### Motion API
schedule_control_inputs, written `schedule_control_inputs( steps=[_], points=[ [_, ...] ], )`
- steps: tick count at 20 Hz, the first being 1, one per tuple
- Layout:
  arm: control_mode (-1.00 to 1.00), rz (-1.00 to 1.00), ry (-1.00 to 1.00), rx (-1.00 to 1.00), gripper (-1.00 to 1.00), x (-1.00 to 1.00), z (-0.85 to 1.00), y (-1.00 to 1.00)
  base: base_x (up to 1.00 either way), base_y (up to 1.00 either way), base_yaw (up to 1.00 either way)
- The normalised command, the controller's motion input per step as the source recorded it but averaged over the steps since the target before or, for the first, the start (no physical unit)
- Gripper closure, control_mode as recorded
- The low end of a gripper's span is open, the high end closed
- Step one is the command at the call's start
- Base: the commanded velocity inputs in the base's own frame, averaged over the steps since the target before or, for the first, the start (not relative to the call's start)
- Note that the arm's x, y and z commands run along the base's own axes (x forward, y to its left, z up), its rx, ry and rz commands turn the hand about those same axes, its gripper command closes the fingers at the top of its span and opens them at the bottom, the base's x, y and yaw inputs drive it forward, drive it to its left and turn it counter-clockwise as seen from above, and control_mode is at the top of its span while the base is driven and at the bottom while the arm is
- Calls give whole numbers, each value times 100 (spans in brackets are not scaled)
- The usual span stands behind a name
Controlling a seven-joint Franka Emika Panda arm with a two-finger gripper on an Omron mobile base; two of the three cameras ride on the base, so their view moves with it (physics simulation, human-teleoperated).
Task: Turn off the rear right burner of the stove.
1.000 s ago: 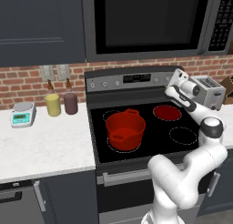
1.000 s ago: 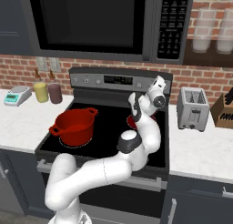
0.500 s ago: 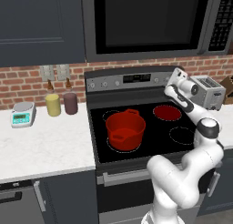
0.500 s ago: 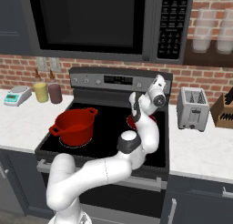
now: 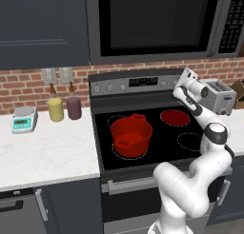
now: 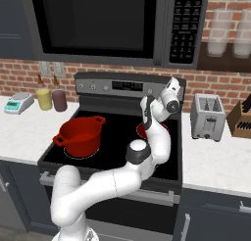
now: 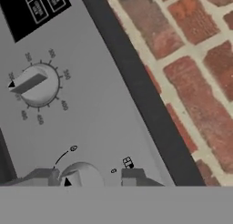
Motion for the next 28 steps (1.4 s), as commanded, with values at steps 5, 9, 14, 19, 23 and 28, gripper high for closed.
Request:
schedule_control_inputs(
  steps=[5, 9, 14, 19, 23, 28],
  points=[
    [-100, 2, 0, -8, -100, -35, -26, 0, 0, 0, 0],
    [-100, 0, -1, 0, -100, -2, 0, 0, 0, 0, 0],
    [-100, 0, 0, -3, -100, 0, -6, 7, 0, 0, 0],
    [-100, 0, 0, -13, -100, 0, -17, 23, 0, 0, 0],
    [-100, 0, 0, -2, -100, 0, 0, 0, 0, 0, 0],
    [-100, 0, 0, -1, -100, 26, -2, -3, 0, 0, 0]
  ],
)
